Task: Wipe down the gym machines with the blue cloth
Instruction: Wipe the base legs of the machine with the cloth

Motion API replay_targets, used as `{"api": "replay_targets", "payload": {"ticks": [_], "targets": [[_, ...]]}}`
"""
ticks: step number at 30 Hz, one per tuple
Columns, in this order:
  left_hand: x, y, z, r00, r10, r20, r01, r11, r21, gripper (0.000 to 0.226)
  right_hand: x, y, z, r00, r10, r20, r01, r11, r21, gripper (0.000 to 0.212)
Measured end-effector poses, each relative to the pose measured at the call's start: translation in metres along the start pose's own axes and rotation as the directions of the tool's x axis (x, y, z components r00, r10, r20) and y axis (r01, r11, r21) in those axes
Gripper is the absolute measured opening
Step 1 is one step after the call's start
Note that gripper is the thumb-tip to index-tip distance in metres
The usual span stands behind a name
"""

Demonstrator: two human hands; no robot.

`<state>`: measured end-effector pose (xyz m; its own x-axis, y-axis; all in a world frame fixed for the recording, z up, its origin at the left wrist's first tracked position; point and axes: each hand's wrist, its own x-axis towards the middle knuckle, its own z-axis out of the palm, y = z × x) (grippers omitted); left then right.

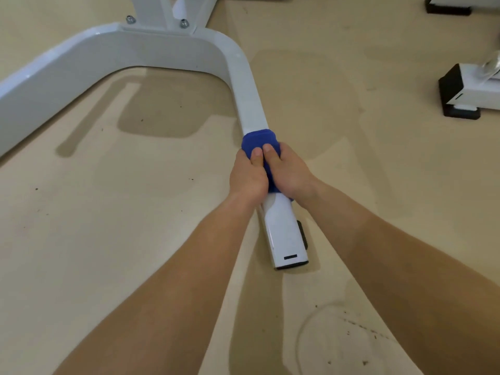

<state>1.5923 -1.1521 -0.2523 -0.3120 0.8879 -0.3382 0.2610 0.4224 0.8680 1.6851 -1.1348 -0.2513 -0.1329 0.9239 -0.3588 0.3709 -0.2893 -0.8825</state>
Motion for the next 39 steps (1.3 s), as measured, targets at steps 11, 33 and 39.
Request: {"api": "replay_targets", "payload": {"ticks": [11,33,39], "targets": [[-0.081,0.000,0.002,0.976,-0.218,-0.018,0.219,0.966,0.138,0.031,-0.072,0.013,-0.011,0.996,0.061,0.066,-0.062,0.998,0.012,0.034],[0.023,0.051,-0.003,0.974,-0.223,-0.045,0.227,0.962,0.153,0.034,0.038,-0.024,-0.016,0.996,0.033,0.087,-0.042,0.994,0.099,0.036],[0.069,0.055,-0.011,0.975,-0.223,0.004,0.221,0.965,0.142,0.034,0.076,-0.038,-0.009,0.996,0.067,0.051,-0.071,0.994,0.085,0.039]]}}
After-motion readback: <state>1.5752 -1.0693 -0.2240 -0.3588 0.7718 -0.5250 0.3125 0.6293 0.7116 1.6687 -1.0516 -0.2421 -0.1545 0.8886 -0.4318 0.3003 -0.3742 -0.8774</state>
